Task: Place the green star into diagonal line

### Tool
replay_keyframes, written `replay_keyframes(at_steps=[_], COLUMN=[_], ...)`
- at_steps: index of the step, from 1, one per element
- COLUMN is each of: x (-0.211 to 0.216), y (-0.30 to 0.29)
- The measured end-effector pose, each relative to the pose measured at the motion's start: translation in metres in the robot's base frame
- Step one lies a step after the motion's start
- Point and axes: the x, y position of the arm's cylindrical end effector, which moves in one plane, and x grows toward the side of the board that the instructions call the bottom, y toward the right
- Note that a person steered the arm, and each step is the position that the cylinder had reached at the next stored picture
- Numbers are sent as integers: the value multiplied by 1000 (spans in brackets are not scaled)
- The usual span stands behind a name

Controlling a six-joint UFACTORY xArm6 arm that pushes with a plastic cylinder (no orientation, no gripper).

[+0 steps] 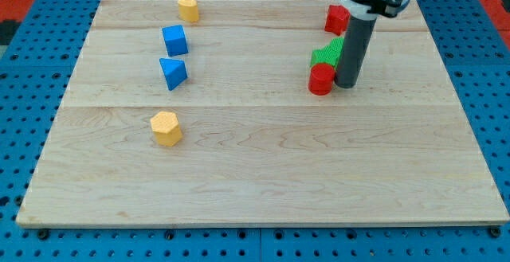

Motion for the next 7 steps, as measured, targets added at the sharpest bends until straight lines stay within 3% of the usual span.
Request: replay_keyframes(at_steps=[2, 3, 7], x=[26, 26, 44], y=[-2, -34, -67])
